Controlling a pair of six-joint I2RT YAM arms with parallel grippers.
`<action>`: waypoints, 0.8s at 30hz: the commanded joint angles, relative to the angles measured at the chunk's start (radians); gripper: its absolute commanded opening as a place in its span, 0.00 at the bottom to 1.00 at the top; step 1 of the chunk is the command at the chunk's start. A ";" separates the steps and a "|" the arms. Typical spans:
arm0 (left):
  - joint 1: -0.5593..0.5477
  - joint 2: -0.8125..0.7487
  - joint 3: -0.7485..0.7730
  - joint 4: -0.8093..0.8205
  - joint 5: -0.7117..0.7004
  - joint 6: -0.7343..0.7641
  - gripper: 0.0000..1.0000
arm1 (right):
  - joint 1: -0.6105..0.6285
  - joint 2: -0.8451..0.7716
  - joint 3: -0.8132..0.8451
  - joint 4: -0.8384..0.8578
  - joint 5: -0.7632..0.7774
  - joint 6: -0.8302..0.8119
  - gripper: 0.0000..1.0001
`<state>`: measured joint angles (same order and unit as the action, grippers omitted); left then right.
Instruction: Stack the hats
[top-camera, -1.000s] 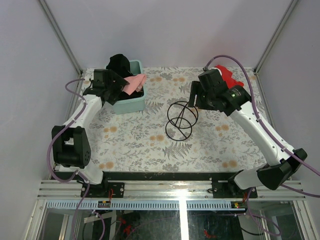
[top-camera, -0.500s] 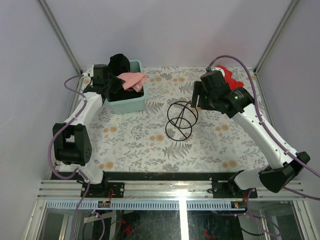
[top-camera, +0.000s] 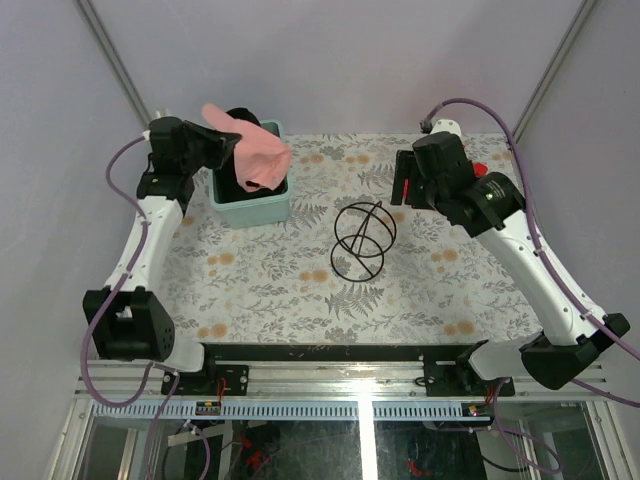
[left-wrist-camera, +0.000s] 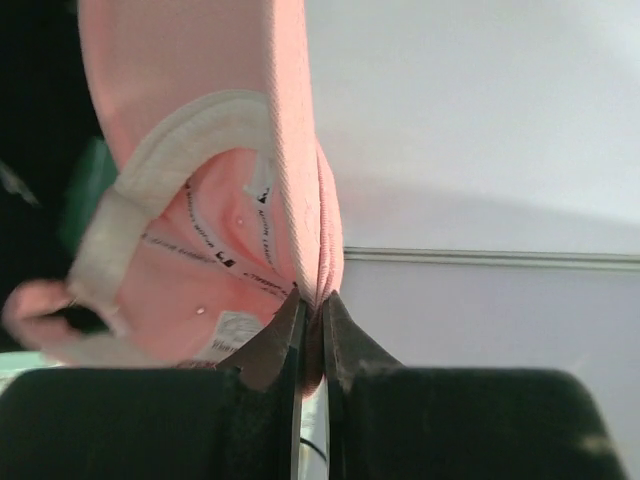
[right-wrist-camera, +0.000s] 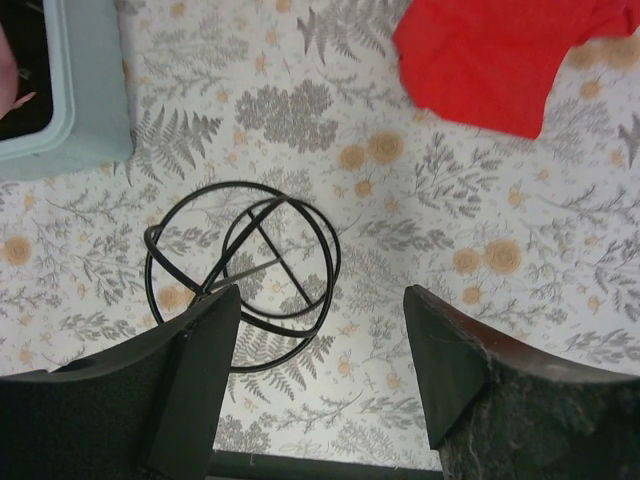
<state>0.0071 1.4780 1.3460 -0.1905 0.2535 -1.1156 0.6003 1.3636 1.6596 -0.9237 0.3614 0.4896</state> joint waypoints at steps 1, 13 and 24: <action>0.029 -0.075 0.044 0.145 0.159 -0.132 0.00 | 0.006 -0.048 0.063 0.078 0.063 -0.095 0.74; 0.028 -0.146 -0.093 0.543 0.507 -0.688 0.00 | -0.011 -0.069 0.050 0.439 -0.510 -0.258 0.85; 0.018 -0.191 -0.101 0.753 0.796 -0.660 0.00 | -0.433 0.065 -0.094 0.881 -1.313 0.399 0.84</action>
<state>0.0334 1.3457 1.2602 0.3477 0.8921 -1.7767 0.2745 1.4017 1.7050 -0.4004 -0.5407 0.5159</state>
